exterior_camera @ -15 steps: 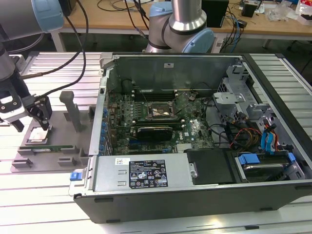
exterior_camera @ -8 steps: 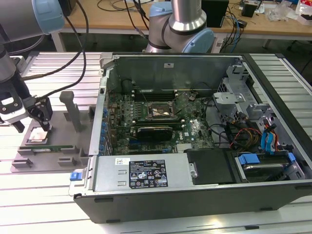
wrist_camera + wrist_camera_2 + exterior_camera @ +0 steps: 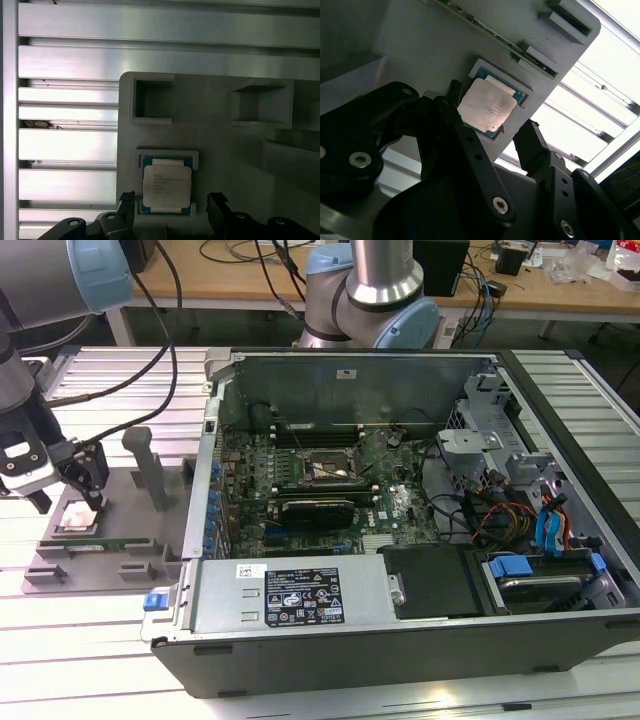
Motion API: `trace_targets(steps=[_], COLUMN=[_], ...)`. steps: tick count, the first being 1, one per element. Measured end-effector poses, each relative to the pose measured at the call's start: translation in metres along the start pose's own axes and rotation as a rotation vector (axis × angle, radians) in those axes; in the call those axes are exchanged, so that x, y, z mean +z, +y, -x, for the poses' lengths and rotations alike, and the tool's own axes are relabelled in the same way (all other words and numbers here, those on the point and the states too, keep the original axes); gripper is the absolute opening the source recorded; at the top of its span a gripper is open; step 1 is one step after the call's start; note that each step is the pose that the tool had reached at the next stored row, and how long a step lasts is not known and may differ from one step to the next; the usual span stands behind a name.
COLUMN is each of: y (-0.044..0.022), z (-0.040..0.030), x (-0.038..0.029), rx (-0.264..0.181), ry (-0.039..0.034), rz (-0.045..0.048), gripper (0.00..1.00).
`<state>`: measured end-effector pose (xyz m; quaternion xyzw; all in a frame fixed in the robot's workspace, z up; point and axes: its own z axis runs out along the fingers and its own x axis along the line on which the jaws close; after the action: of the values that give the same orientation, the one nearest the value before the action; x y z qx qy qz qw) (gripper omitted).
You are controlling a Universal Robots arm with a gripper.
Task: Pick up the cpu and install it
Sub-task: 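Pick up the cpu and move it towards the insertion slot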
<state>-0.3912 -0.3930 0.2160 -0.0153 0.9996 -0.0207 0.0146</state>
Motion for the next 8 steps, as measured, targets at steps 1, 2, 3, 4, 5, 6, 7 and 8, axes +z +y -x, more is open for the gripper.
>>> trace_targets(steps=[1, 2, 3, 4, 5, 6, 7, 8], y=[0.0, 0.0, 0.0001, 0.0001, 0.0002, 0.0009, 0.0023, 0.0034], z=[0.0, 0.0, 0.0, 0.0, -0.0001, -0.0002, -0.0001, 0.0002], x=[0.0005, 0.0008, 0.0013, 0.0022, 0.0036, 0.0059, 0.0081, 0.0091], rx=[0.0, 0.0, 0.0, 0.0, 0.0, 0.0, -0.002, -0.003], ry=[-0.0001, 0.0, -0.0002, -0.0003, -0.0001, -0.0002, -0.0002, -0.0001], rz=[0.0, 0.0001, 0.0001, 0.0002, 0.0001, 0.0, -0.0002, -0.0002], gripper=[0.69, 0.69, 0.69, 0.69, 0.69, 0.69, 0.69, 0.69])
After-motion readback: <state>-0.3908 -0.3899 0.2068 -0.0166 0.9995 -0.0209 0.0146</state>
